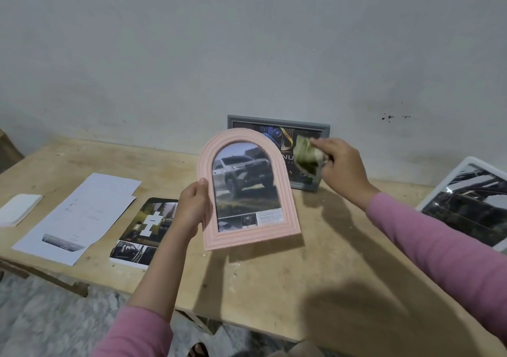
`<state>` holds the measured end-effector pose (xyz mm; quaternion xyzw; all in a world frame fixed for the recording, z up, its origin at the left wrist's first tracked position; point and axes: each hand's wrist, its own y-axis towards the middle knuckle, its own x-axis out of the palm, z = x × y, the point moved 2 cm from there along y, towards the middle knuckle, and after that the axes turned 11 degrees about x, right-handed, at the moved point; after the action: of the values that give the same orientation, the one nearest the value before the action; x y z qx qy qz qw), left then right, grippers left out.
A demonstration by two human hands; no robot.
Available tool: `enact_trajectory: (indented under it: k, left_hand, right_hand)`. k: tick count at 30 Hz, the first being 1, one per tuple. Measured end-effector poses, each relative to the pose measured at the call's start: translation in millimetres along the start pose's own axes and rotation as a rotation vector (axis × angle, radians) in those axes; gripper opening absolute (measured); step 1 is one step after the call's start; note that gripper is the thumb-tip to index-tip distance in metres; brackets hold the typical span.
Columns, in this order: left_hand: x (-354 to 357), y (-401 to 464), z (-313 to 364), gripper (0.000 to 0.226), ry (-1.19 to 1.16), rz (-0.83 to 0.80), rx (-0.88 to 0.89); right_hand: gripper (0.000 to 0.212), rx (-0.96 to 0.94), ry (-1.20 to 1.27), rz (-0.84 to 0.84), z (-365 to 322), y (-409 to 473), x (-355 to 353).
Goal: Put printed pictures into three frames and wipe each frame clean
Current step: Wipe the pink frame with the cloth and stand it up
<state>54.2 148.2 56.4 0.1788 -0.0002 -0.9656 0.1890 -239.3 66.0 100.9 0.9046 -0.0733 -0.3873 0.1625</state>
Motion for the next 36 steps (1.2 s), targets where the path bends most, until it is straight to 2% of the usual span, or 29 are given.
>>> enact_trajectory:
  k: [1, 4, 7, 9, 12, 16, 23, 25, 28, 30, 33, 36]
  left_hand:
    - [5, -4, 2, 0.047, 0.049, -0.013, 0.042]
    - [22, -15, 6, 0.047, 0.127, -0.075, 0.102]
    - [37, -22, 8, 0.045, 0.086, -0.149, 0.104]
    - [42, -24, 9, 0.046, 0.059, -0.157, 0.106]
    - [34, -21, 5, 0.046, 0.030, -0.073, 0.109]
    - [20, -14, -1, 0.043, -0.033, 0.049, 0.053]
    - [26, -3, -3, 0.045, -0.080, 0.248, 0.039]
    - [26, 0, -4, 0.045, -0.065, 0.290, 0.063]
    - [25, 5, -4, 0.045, -0.002, 0.305, 0.143]
    - [24, 7, -1, 0.044, 0.046, 0.283, 0.193]
    - [28, 5, 4, 0.044, 0.077, 0.228, 0.247]
    - [39, -3, 11, 0.043, 0.091, 0.147, 0.294]
  right_hand:
    - [0.064, 0.039, 0.048, 0.012, -7, 5, 1]
    - [0.063, -0.013, 0.071, 0.015, -26, 11, 12]
    - [0.059, -0.039, -0.017, -0.161, -25, 7, 37]
    - [0.072, -0.125, -0.168, -0.307, -14, 1, 53]
    - [0.086, -0.160, -0.341, -0.404, 8, -5, 60]
    - [0.084, -0.124, -0.354, -0.404, 29, -21, 59]
    - [0.065, -0.169, -0.401, -0.483, 34, -54, 62]
    - [0.063, -0.165, -0.479, -0.571, 33, -62, 58]
    - [0.050, -0.131, -0.524, -0.731, 27, -66, 46]
    - [0.046, 0.054, -0.339, -0.684, 25, -58, 36]
    - [0.044, 0.339, 0.069, -0.372, 22, -35, 22]
    - [0.047, 0.415, 0.264, -0.126, 12, -19, 18]
